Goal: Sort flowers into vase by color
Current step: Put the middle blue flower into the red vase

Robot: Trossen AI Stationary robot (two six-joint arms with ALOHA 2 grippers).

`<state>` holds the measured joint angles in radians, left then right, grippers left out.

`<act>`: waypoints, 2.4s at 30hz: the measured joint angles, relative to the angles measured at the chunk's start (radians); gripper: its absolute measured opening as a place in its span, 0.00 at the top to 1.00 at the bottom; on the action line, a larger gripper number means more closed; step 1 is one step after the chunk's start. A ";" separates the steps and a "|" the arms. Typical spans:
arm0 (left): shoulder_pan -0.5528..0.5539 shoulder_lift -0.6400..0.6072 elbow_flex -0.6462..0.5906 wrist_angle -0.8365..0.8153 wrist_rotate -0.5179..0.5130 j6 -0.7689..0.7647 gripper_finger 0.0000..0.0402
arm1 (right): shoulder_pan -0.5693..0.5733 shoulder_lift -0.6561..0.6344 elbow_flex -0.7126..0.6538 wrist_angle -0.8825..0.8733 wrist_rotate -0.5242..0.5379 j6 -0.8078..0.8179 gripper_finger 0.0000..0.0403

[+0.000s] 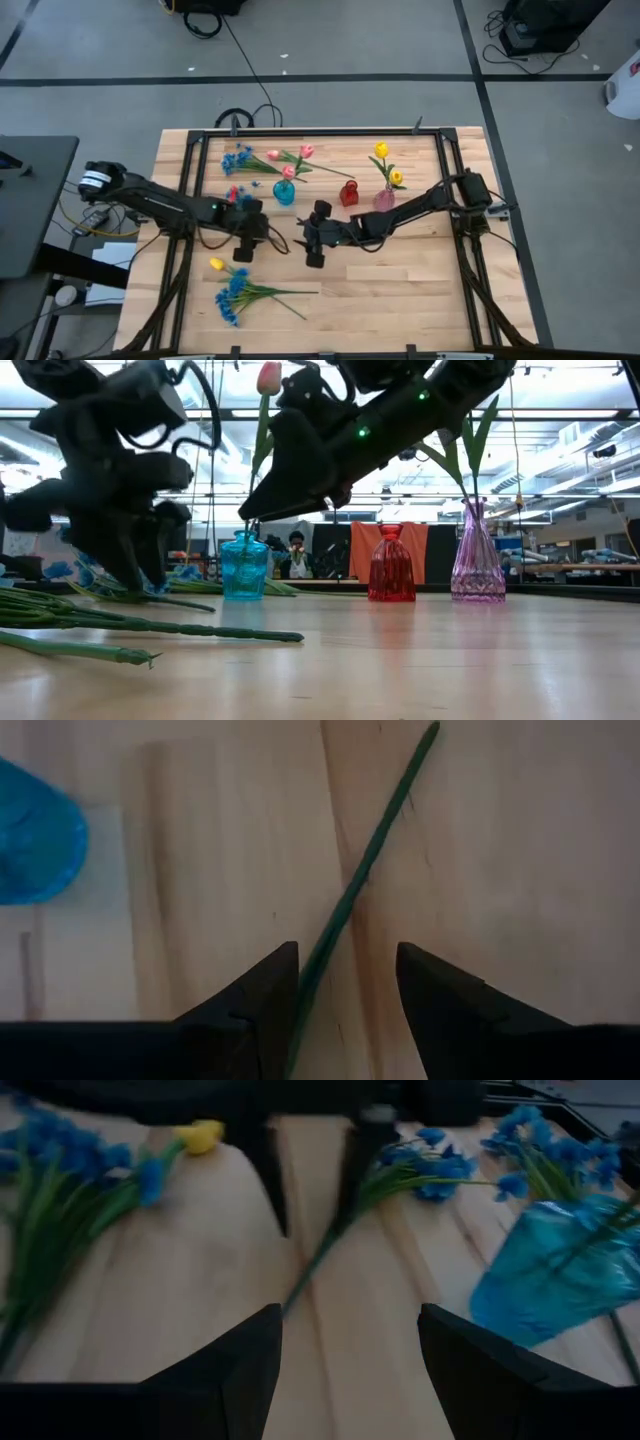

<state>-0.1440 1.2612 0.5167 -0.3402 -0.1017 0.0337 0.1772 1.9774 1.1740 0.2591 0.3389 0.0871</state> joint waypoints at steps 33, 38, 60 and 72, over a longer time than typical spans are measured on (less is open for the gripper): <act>-0.061 0.094 0.197 0.055 -0.010 0.011 0.96 | 0.060 0.000 0.000 -0.011 0.016 0.003 0.41; -0.062 0.094 0.209 0.062 -0.036 -0.001 0.96 | 0.067 0.000 0.000 -0.022 0.060 -0.005 0.50; -0.063 0.079 0.209 0.083 -0.089 -0.069 0.92 | 0.064 -0.001 0.002 -0.071 0.081 0.037 0.96; -0.195 -0.080 0.090 0.362 -0.097 -0.252 0.82 | 0.066 -0.001 0.000 0.002 0.294 0.096 0.96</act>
<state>-0.3389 1.1816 0.6069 0.0222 -0.1982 -0.2184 0.2434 1.9762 1.1744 0.2611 0.6329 0.1830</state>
